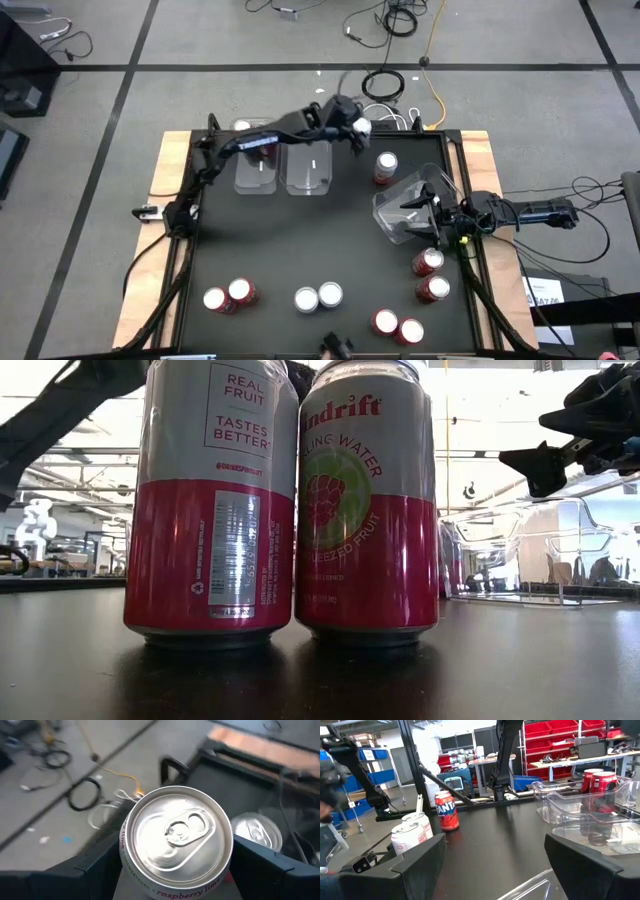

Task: Sort soda cans
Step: Put the top left pink soda can into the middle transparent bin

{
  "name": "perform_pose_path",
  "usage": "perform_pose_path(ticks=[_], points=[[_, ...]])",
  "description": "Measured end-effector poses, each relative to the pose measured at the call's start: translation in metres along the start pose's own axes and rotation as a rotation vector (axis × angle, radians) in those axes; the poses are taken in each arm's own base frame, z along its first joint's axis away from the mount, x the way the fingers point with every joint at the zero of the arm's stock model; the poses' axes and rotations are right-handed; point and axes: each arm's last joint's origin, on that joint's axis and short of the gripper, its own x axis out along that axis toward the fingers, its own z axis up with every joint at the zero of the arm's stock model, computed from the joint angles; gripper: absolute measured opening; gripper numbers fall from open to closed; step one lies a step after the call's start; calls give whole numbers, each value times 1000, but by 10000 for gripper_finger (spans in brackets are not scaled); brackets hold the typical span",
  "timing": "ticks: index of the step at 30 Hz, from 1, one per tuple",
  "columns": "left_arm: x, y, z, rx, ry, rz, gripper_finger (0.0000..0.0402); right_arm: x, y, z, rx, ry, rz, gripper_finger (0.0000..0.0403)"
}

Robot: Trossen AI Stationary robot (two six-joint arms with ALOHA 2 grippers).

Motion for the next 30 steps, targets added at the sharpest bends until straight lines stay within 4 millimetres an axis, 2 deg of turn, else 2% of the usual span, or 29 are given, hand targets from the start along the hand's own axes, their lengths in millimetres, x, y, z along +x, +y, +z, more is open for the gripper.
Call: perform_pose_path(ticks=[5, 8, 11, 13, 16, 23, 30], points=[[-51, 29, 24, -39, -25, 146, 317, 0, 0, 0, 0, 0, 0, 334], [-82, 49, 30, -87, -6, 241, 318, 0, 0, 0, 0, 0, 0, 334], [-96, 67, 22, -169, 59, 293, 318, 0, 0, 0, 0, 0, 0, 334], [-91, 74, 4, -203, 144, 319, 318, 0, 0, 0, 0, 1, 0, 334], [-74, 74, -23, -251, 212, 330, 318, 0, 0, 0, 0, 0, 0, 334], [-41, 66, -61, -356, 138, 263, 318, 0, 0, 0, 0, 0, 0, 334], [-21, 65, -100, -429, 94, 279, 318, 0, 0, 0, 0, 0, 0, 334]])
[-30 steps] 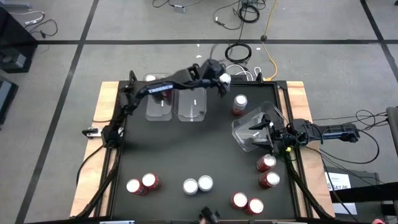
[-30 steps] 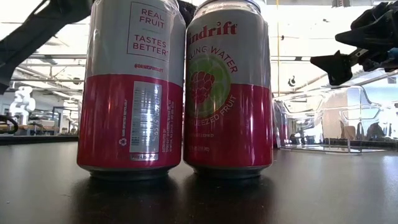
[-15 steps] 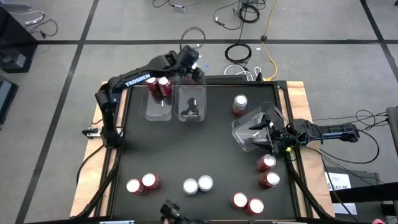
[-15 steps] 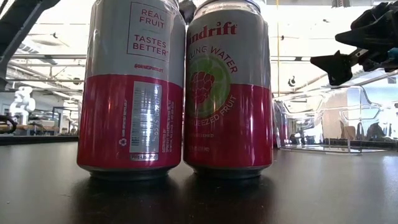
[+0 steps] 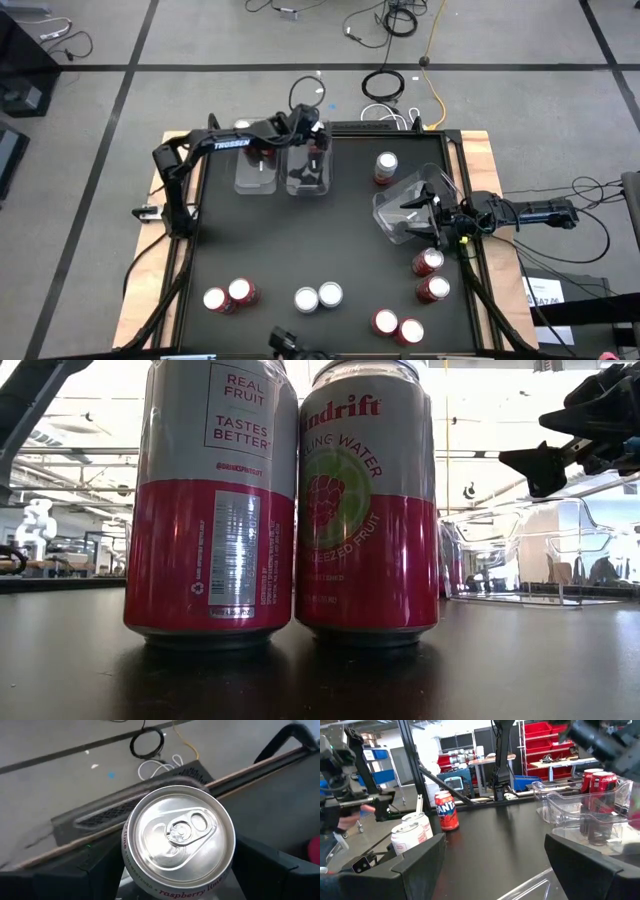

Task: Sort soda cans
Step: Put the top left pink soda can into the middle transparent bin

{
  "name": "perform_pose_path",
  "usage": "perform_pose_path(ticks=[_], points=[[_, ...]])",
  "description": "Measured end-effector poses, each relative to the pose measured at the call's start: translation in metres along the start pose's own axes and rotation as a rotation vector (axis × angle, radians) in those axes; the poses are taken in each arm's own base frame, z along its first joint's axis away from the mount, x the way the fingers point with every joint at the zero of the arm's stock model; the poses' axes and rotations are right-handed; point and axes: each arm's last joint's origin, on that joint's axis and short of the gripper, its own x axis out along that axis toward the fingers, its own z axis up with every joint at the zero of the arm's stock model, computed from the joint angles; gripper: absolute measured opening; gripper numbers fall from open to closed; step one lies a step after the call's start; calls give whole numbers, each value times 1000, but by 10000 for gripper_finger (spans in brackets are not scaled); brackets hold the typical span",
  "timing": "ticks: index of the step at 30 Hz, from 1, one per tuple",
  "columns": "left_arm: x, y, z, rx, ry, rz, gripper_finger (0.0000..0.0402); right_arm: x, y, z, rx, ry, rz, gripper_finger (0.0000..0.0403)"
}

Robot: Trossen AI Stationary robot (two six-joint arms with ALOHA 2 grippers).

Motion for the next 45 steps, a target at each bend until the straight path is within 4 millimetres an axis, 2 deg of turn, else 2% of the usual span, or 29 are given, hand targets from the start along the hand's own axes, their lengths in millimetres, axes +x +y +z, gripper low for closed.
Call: perform_pose_path(ticks=[6, 11, 18, 25, 39, 45], points=[[6, -1, -10, -46, -113, -19, 318, 0, 0, 0, 0, 0, 0, 334], [9, -2, -8, -46, -144, -22, 318, 0, 0, 0, 0, 0, 0, 334], [19, -1, -21, -14, -75, 12, 319, 0, 0, 0, 0, 0, 0, 334], [30, -2, -26, -20, -83, 16, 319, 0, 0, 0, 0, 1, 0, 334], [30, -3, -25, -23, -76, -21, 319, 0, 0, 0, 0, 0, 0, 334], [30, -3, -25, -24, -75, -23, 348, 0, 0, 0, 0, 0, 0, 334]])
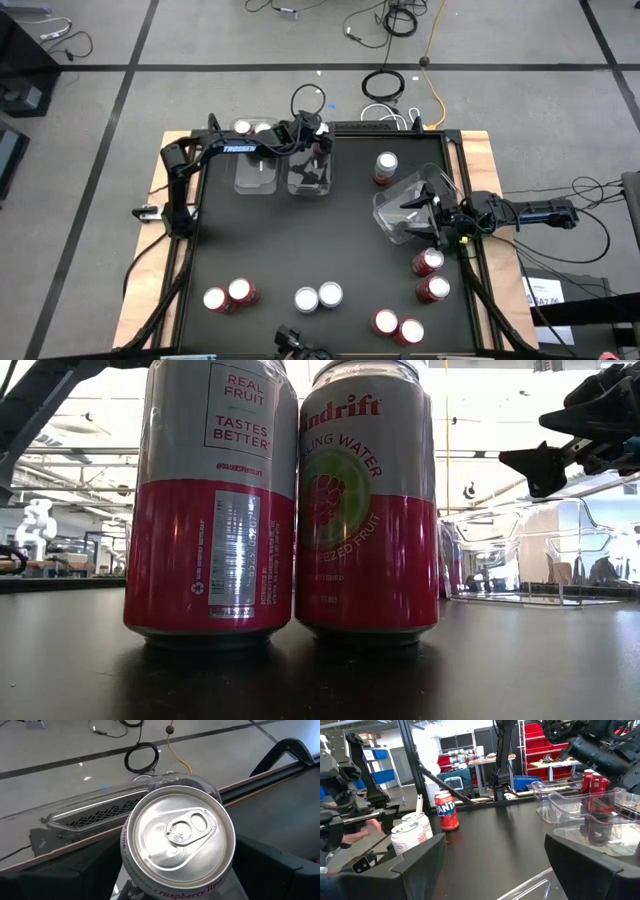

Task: Sort soda cans
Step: Put the top left pink soda can into the middle transparent bin, then put the top right pink soda can into the middle transparent bin

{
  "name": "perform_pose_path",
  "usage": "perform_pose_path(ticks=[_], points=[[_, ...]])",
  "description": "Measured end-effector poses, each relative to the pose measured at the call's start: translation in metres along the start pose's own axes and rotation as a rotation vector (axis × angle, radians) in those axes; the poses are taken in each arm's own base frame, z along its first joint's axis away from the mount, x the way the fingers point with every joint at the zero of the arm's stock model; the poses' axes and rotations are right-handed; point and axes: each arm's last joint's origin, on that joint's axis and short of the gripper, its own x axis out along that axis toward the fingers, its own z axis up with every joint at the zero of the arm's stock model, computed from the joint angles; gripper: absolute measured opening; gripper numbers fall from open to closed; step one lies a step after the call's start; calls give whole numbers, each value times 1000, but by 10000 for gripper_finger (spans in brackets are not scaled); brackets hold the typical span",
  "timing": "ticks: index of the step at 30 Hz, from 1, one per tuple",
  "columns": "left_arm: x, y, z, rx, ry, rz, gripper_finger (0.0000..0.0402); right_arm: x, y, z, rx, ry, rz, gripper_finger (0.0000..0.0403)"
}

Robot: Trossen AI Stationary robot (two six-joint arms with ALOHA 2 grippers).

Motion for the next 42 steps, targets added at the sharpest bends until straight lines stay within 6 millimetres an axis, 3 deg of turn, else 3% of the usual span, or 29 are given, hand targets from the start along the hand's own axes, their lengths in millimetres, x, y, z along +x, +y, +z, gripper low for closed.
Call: perform_pose_path(ticks=[8, 17, 27, 34, 42], points=[[0, 0, 0, 8, 7, -7, 366, 0, 0, 0, 0, 0, 0, 334], [-9, -11, 22, 120, -11, -74, 367, 0, 0, 0, 0, -1, 0, 334], [-34, -16, 47, 197, 202, 2, 367, 0, 0, 0, 0, -1, 0, 334], [-83, -24, 68, 236, 266, 4, 368, 0, 0, 0, 0, -1, 0, 334], [-183, -45, 76, 372, 216, -197, 368, 0, 0, 0, 0, -1, 0, 334]])
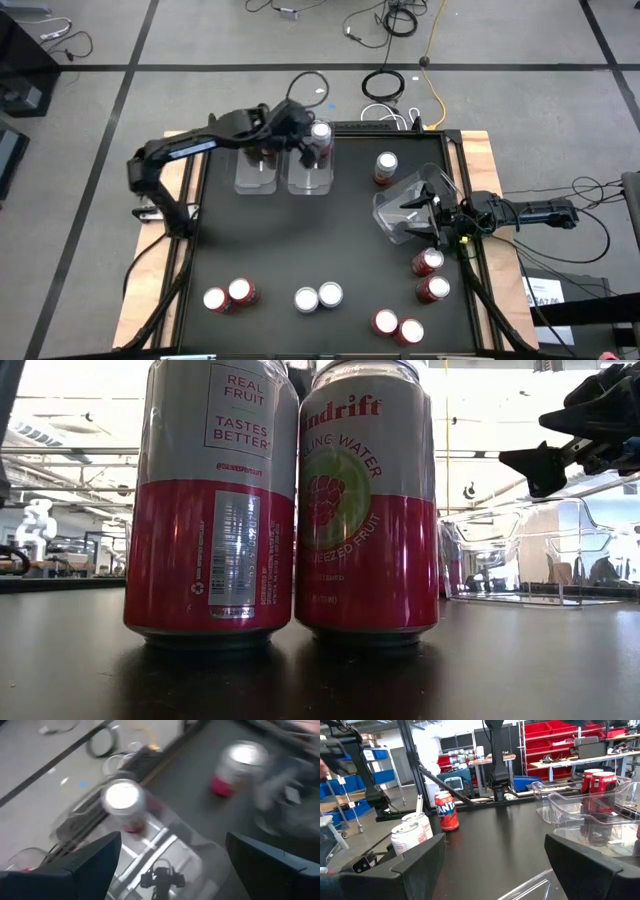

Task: Sort soda cans
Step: Put the top right pink soda can into the middle transparent bin

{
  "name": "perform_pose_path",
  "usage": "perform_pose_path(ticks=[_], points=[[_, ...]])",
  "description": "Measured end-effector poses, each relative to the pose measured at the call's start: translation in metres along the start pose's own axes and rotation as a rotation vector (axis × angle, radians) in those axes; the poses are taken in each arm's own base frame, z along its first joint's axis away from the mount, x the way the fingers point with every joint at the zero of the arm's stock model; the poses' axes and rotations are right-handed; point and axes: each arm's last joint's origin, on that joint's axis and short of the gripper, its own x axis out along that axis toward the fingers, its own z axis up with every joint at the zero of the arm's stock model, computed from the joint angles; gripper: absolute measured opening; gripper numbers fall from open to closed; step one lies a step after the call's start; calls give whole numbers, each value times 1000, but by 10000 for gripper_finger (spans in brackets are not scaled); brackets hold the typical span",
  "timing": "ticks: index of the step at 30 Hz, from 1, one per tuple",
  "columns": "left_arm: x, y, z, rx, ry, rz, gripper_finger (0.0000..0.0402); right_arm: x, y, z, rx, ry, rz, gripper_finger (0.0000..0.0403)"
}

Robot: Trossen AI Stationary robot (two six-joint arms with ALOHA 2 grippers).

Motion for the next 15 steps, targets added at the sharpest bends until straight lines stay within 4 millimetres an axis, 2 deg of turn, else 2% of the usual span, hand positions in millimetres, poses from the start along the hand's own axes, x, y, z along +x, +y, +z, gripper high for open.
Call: perform_pose_path(ticks=[3, 8, 12, 15], points=[[-32, -15, -8, 49, -12, -62, 368, 0, 0, 0, 0, 0, 0, 334], [-73, -21, -29, 120, 64, -93, 368, 0, 0, 0, 0, 1, 0, 334], [-91, -23, -47, 178, 168, -91, 368, 0, 0, 0, 0, 1, 0, 334], [-92, -26, -61, 234, 243, -78, 368, 0, 0, 0, 0, 1, 0, 334]])
